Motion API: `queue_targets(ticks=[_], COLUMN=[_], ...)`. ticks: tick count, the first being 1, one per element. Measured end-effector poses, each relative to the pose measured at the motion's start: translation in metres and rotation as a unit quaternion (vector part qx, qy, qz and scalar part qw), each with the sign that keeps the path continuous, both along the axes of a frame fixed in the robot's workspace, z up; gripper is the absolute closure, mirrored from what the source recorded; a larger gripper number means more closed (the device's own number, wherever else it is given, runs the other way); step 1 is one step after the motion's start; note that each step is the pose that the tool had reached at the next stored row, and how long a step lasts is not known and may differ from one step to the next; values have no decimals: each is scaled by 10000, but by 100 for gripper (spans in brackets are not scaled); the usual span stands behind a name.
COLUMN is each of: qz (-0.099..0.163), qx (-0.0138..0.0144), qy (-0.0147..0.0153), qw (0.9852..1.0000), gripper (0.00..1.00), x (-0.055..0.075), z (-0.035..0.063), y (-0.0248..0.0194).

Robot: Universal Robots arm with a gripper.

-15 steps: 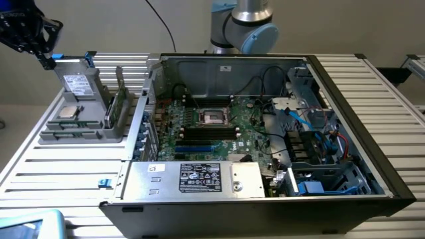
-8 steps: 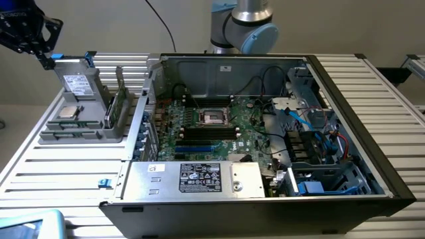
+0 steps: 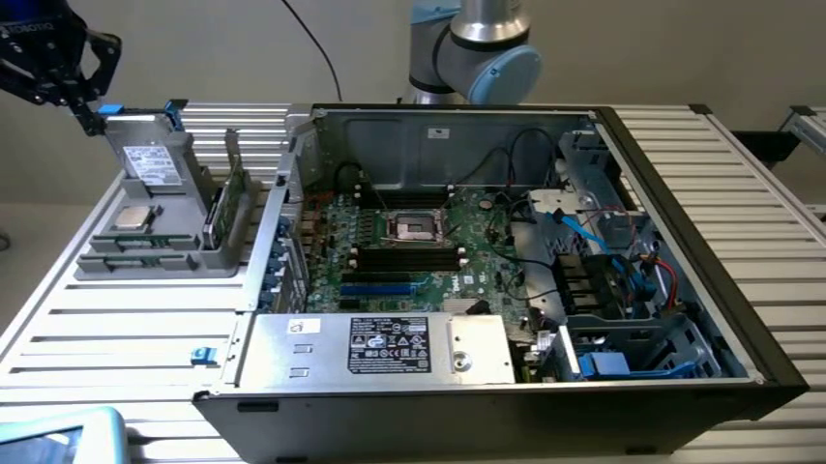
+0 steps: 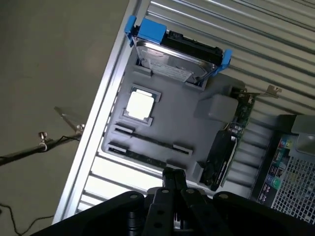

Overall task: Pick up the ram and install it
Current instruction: 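Pick up the ram and move it above insertion slot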

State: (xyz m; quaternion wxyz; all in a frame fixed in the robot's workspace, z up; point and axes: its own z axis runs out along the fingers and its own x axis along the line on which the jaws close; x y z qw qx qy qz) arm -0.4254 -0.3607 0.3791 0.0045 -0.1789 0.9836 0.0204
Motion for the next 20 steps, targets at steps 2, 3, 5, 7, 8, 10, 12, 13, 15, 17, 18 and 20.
queue_targets(ticks=[2,3,5,7,8,10,12,13,15,17,18,20], qz=[177,267,447,632,722,901,1088,1177,1356,1534,1623,1808], qx=[0,0,0,0,0,0,0,0,0,0,0,0], qy=[0,0,0,0,0,0,0,0,0,0,0,0], qw=[9998,9996,9990,9980,9974,9959,9941,9930,9908,9882,9867,9835], gripper=[89,89,89,89,89,89,89,89,89,89,89,89], x=[0,0,0,0,0,0,0,0,0,0,0,0], z=[0,0,-1,-1,-1,-2,-2,-2,-3,-4,-5,-6], y=[0,0,0,0,0,0,0,0,0,0,0,0])
